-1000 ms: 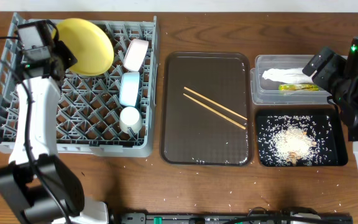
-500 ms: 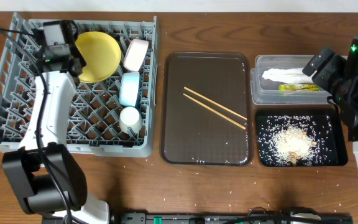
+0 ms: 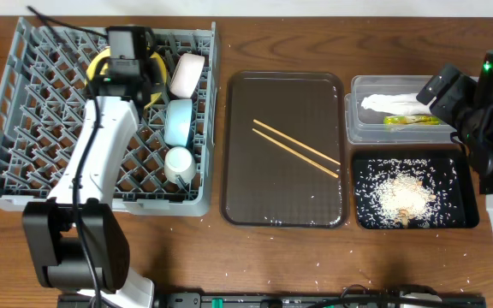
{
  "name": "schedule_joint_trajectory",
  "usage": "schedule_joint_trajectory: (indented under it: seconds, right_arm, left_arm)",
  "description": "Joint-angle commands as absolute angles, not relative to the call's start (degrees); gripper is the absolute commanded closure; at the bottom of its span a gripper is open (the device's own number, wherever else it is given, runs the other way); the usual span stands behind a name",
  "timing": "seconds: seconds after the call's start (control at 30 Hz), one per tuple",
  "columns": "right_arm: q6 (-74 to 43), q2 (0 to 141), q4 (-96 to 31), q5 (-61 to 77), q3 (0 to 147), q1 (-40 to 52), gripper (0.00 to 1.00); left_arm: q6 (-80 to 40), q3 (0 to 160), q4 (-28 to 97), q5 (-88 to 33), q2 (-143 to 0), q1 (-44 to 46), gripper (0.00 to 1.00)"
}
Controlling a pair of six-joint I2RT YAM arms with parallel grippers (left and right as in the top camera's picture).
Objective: Sort waste into correct bins and load items into the dishwasher
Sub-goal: 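Lower the yellow plate upright into the rack slots and release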
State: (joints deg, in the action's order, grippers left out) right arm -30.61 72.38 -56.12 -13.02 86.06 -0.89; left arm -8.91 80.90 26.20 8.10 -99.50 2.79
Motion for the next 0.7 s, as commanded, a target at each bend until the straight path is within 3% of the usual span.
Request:
schedule_joint_trajectory:
  seconds: [0.0,0.17,0.67]
  right_arm:
    - [-31.24,72.51,-56.21,-13.26,86.08,-1.1,0.01]
    - [-31.24,72.51,-56.21,-13.26,86.08,-1.1,0.01]
    - [-31.24,72.51,-56.21,-13.23,86.08,-1.1,0.01]
  left_arm:
    - [-3.99,80.68,26.52,0.73,-99.35,3.81,0.78]
    - [-1.91,80.68,26.55,-1.13,-100.44,4.51,0.92]
    - [-2.48,80.68,24.58,0.12,-106.54,4.58,0.93]
